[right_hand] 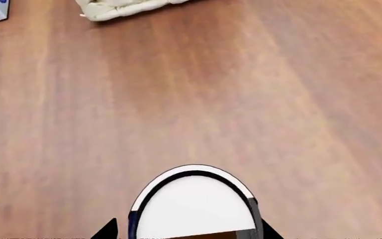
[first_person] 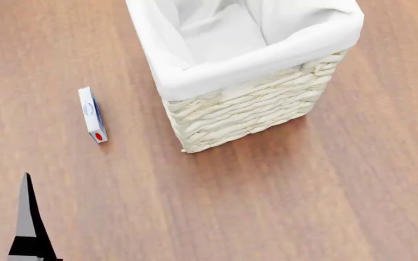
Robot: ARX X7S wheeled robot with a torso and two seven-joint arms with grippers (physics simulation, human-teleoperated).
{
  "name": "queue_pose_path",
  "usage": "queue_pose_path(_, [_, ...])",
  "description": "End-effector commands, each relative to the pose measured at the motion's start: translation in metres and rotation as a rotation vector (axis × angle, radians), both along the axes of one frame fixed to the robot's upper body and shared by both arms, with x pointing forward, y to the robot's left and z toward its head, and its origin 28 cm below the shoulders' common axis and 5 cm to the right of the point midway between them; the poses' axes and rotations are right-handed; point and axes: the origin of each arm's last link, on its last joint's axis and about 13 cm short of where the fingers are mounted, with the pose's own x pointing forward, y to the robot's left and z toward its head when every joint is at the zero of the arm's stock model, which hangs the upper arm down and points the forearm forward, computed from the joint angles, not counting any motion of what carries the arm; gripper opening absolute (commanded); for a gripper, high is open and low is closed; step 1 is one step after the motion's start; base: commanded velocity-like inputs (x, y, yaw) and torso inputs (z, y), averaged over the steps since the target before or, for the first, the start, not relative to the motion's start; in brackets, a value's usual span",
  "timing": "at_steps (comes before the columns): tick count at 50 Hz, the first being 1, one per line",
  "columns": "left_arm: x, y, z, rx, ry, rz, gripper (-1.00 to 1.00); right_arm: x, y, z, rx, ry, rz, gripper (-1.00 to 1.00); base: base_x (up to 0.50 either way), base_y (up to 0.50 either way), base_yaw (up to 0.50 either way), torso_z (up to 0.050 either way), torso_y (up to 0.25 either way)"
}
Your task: Pick up the alphabet soup and the cream cheese box, and put them in the basket.
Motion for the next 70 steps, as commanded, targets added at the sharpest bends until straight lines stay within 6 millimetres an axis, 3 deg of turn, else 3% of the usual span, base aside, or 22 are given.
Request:
queue_pose_path(1, [0.000,0.000,0.000,0.001,0.000,0.002,1.00,0.002,0.000,-0.006,-0.002,0.016,0.001,1.00,0.00,0.00,0.00,0.000,0.000])
queue_pose_path(15, [0.000,0.000,0.000,0.001,0.002,0.001,1.00,0.003,0.001,-0.015,-0.009,0.039,-0.004,1.00,0.00,0.00,0.00,0.000,0.000])
queue_pose_path(16, [0.000,0.000,0.000,0.000,0.002,0.002,1.00,0.003,0.001,-0.016,-0.010,0.040,-0.003,-1.00,0.00,0.00,0.00,0.000,0.000])
queue_pose_path(33, [-0.001,0.000,0.000,0.000,0.002,0.007,1.00,0.004,0.001,-0.017,-0.014,0.015,-0.015,-1.00,0.00,0.00,0.00,0.000,0.000])
queue_pose_path(42, [-0.001,0.000,-0.001,-0.002,0.002,0.004,1.00,0.007,-0.001,0.007,-0.078,-0.167,-0.044,-1.00,0.00,0.00,0.00,0.000,0.000])
queue_pose_path(49, [-0.001,0.000,-0.002,-0.001,0.006,0.005,1.00,0.009,-0.002,0.041,-0.167,-0.414,-0.022,-1.00,0.00,0.00,0.00,0.000,0.000])
queue_pose_path(54, [0.000,-0.001,-0.003,0.000,0.010,-0.007,1.00,0.010,0.001,0.093,-0.232,-0.730,-0.008,-1.00,0.00,0.00,0.00,0.000,0.000])
queue_pose_path(62, [0.002,0.000,-0.003,-0.004,0.014,-0.007,1.00,0.022,0.001,0.124,-0.296,-1.017,0.003,-1.00,0.00,0.00,0.00,0.000,0.000])
queue_pose_path(70, [0.002,-0.001,-0.003,-0.005,0.014,-0.014,1.00,0.032,0.007,0.170,-0.295,-1.145,0.018,-1.00,0.00,0.00,0.00,0.000,0.000])
